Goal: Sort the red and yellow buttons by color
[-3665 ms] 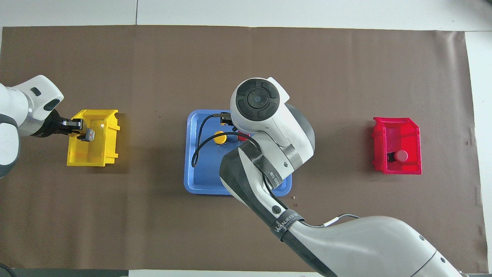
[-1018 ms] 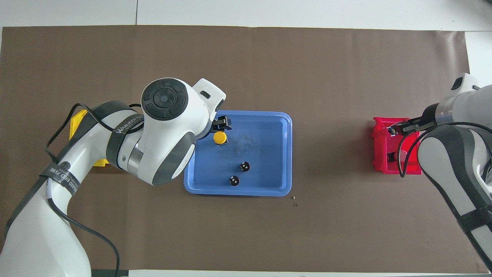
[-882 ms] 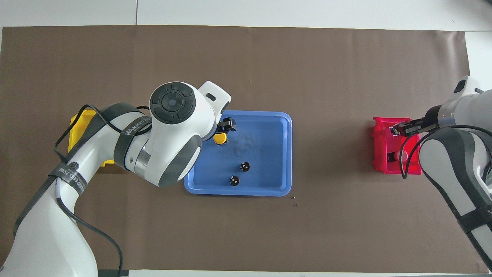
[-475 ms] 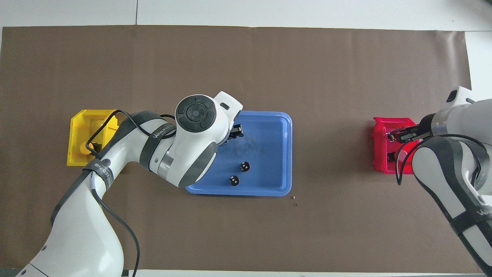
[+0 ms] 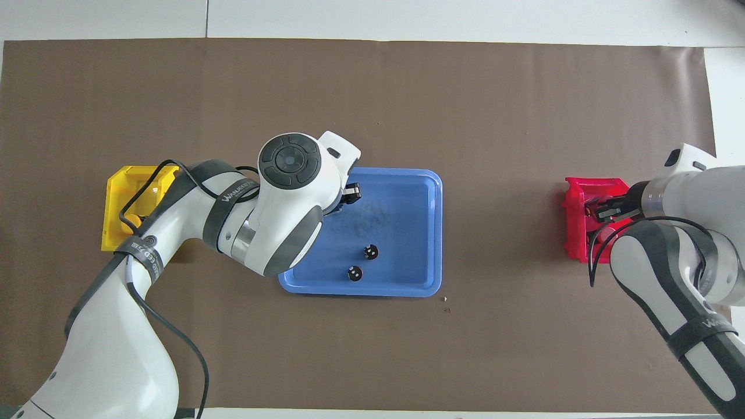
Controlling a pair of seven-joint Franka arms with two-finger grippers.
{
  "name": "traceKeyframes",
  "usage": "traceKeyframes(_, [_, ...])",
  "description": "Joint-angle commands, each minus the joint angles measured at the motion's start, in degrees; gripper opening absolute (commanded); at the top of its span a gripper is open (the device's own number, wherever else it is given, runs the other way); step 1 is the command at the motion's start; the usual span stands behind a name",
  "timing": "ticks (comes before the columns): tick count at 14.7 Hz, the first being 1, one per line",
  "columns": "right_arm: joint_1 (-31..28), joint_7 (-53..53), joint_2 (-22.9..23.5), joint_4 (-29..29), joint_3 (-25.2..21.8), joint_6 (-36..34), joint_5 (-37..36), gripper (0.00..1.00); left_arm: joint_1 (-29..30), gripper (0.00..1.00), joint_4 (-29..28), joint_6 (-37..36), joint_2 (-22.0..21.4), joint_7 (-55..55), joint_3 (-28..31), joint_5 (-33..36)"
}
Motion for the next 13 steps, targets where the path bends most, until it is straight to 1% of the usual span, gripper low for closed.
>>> traceKeyframes(1, [-1.19,-1.41,-0.5,0.22,0.52,-0.78,0.38,1.0,5.13,0.01,5.7,-12.83,-4.39,13.15,1.35,0.52])
traceKeyframes(2, [-1.28,-1.58,-0.32,2.75,0.52,-3.66,0.38,1.0,8.9,0.01,5.71,-15.03,-6.68,17.74,2.06,0.43])
traceKeyframes(3, [-1.28,-1.58,0.29,6.34,0.52,-8.3,0.21,1.0,12.94,0.01,5.62,-16.71,-8.09,22.83,2.06,0.43])
traceKeyframes(5, [-0.93,-1.15,-0.14,14.68,0.52,-19.54,-0.23,1.0,20.32,0.01,5.53,-18.04,-9.51,33.21,2.06,0.43])
traceKeyframes(6, [-0.67,-0.97,-0.5,17.68,0.44,-23.42,-0.32,1.0,22.8,0.01,5.27,-18.05,-9.77,36.56,2.15,0.43])
traceKeyframes(9, [-0.76,2.27,-1.64,26.21,0.44,-35.73,-0.32,1.0,26.85,0.01,3.7,-16.91,-10.12,43.0,3.2,0.69])
traceKeyframes(11, [-0.84,6.22,-1.82,32.8,0.52,-43.81,-0.32,1.0,28.79,0.01,-0.77,-11.84,-11.7,44.76,3.38,0.78])
traceKeyframes(13, [-0.85,9.13,-1.64,37.47,0.52,-48.23,-0.41,1.0,30.46,0.01,-4.73,-7.09,-13.11,45.2,3.21,2.35])
